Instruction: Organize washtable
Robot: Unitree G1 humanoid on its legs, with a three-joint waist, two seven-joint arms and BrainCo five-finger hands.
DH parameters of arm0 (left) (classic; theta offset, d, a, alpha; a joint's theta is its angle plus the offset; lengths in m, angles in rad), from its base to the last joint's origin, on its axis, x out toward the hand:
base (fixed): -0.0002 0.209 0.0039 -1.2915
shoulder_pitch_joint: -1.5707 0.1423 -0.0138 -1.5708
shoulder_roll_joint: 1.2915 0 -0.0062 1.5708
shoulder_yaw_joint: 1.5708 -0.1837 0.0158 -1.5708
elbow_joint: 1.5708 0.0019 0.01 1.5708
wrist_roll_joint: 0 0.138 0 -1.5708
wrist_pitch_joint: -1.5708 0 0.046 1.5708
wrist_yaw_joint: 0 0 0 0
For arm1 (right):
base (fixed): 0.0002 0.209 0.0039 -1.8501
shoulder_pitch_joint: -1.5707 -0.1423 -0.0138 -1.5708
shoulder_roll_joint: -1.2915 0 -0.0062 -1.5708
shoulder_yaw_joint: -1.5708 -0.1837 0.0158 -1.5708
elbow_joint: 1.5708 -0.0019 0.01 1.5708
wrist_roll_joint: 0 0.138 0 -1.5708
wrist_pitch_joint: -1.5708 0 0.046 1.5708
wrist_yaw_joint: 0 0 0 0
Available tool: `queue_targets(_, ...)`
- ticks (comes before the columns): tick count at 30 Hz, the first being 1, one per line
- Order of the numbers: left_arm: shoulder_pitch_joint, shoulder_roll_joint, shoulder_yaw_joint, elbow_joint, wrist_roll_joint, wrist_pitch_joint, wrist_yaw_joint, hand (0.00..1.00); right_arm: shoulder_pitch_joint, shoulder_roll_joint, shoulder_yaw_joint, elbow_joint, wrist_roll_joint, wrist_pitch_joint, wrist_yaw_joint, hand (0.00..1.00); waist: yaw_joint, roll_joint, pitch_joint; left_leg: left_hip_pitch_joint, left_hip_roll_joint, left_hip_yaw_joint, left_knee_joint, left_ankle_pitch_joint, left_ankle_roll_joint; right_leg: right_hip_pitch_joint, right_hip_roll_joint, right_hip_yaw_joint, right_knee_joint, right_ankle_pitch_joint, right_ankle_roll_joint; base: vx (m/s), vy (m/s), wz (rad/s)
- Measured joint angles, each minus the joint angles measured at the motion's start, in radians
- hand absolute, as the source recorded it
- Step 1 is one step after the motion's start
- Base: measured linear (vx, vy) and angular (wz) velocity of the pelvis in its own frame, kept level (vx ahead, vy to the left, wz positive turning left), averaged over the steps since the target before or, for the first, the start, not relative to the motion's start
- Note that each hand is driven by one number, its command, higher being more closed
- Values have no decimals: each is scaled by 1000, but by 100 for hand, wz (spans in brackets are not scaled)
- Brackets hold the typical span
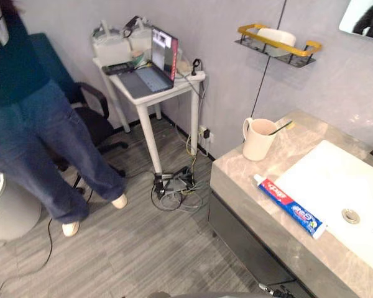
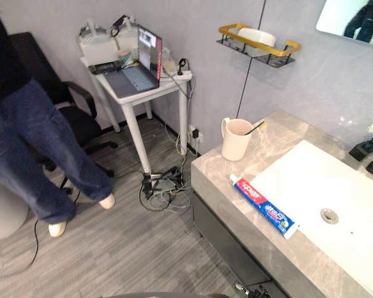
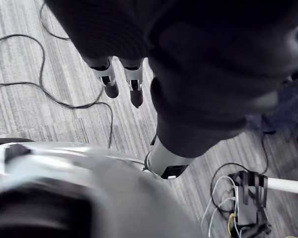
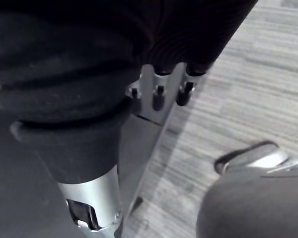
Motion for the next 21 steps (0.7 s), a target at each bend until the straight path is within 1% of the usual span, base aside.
queue_targets(1,16,3,15,9,-4,2,1,0,-5,-4,0,23,0,0,0,0,2,-5,1,-45,-1,-2,16,-4,1,25,-20,13,-24,-4,8,357,237,-47)
queue_targets(2,28,7,23,10,-9,6,2,0,-15,-9,1,47,-2,0,0,0,9,-14,10,-105,-11,-9,13,-27,-6,52,-53,33,-45,-22,39,289,227,-21)
queue_targets(3,29,5,30,10,-13,8,2,0,-20,-14,-2,61,-4,1,-1,0,16,-14,18,-132,-18,-18,5,-46,-13,63,-67,43,-50,-28,50,220,214,-20)
queue_targets(4,28,-4,47,10,-28,8,4,0,-31,-27,-3,79,-8,3,-1,0,22,-8,29,-182,-43,-55,-38,-79,-30,80,-91,59,-52,-35,61,192,260,-24)
queue_targets(5,32,-9,51,10,-39,8,4,0,-45,-31,-2,91,-8,3,-1,0,23,-13,35,-206,-75,-90,-107,-90,-39,86,-116,75,-48,-48,85,215,363,-38)
queue_targets(6,42,-16,50,11,-43,8,5,0,-53,-31,-1,92,-8,2,-1,0,24,-12,41,-206,-106,-140,-207,-90,-39,87,-136,97,-39,-65,111,252,476,-74)
queue_targets(7,57,-29,47,11,-65,8,13,0,-75,-35,7,90,-8,-1,-2,0,28,9,48,-173,-122,-231,-425,-80,-54,83,-137,141,-17,-90,151,243,525,-126)
queue_targets(8,57,-31,39,23,-79,10,24,0,-83,-35,31,73,-8,-5,-2,0,46,29,49,-118,-129,-284,-589,-92,-85,65,-129,197,11,-128,198,189,438,-129)
queue_targets(9,38,-23,38,28,-80,12,31,0,-75,-19,57,62,-8,-8,-1,0,48,17,50,-100,-139,-250,-616,-97,-109,50,-146,211,20,-122,210,149,312,-106)
queue_targets(10,23,-2,30,26,-79,8,41,0,-63,-1,98,37,-8,-17,1,0,47,-10,48,-79,-151,-224,-631,-85,-122,26,-142,214,31,-89,218,161,277,-122)
queue_targets(11,-9,36,14,0,-80,4,55,0,-68,9,140,35,-9,-25,-2,0,60,-48,63,-75,-216,-353,-575,-74,-99,-12,-160,254,42,-78,207,170,201,-163)
queue_targets(12,-21,26,12,-21,-82,3,64,0,-66,12,141,27,-9,-28,-3,0,63,-45,59,-67,-227,-441,-558,-119,-116,-25,-148,305,33,-68,211,125,155,-183)
queue_targets(13,-26,23,9,-36,-85,3,74,0,-64,10,142,14,-8,-31,-3,0,64,-26,55,-50,-207,-436,-571,-173,-112,-41,-129,327,30,-54,213,45,175,-207)
queue_targets(14,-38,37,-5,-57,-86,1,83,0,-68,22,158,10,-8,-34,-4,0,71,-27,53,-36,-171,-348,-573,-214,-62,-82,-106,386,27,-25,226,4,268,-247)
queue_targets(15,-50,46,-24,-74,-86,-1,91,0,-62,22,157,0,-7,-35,-1,0,63,-24,51,-27,-143,-263,-579,-227,-54,-106,-92,425,-1,26,227,-22,304,-266)
queue_targets(16,-67,48,-39,-82,-87,-3,91,0,-48,24,151,-8,-5,-37,-2,0,49,-22,49,-23,-131,-203,-579,-238,-47,-123,-87,453,-32,66,233,-54,170,-210)
queue_targets(17,-78,50,-47,-82,-87,-5,91,0,-45,29,144,-7,0,-36,-2,0,44,-20,46,-20,-123,-160,-582,-245,-44,-139,-83,481,-51,93,237,-83,164,-220)
queue_targets(18,-103,52,-77,-91,-101,-6,91,0,-46,28,112,-16,22,-28,-4,0,31,-25,42,-11,-102,-48,-590,-252,-31,-181,-78,542,-83,134,241,-63,133,-199)
queue_targets(19,-112,51,-81,-91,-111,-10,90,0,-46,30,101,-20,34,-25,-4,0,20,-26,43,-5,-99,-10,-589,-258,-29,-198,-75,552,-88,146,240,-45,122,-228)
queue_targets(20,-130,50,-95,-91,-125,-14,89,0,-46,35,80,-29,45,-24,-1,0,9,-26,43,8,-92,61,-586,-271,-25,-229,-65,567,-90,172,247,-11,52,-183)
queue_targets(21,-157,46,-109,-91,-138,-15,88,0,-48,35,56,-30,48,-23,-2,0,9,-22,41,14,-80,118,-587,-278,-23,-252,-58,540,-110,215,248,0,58,-164)
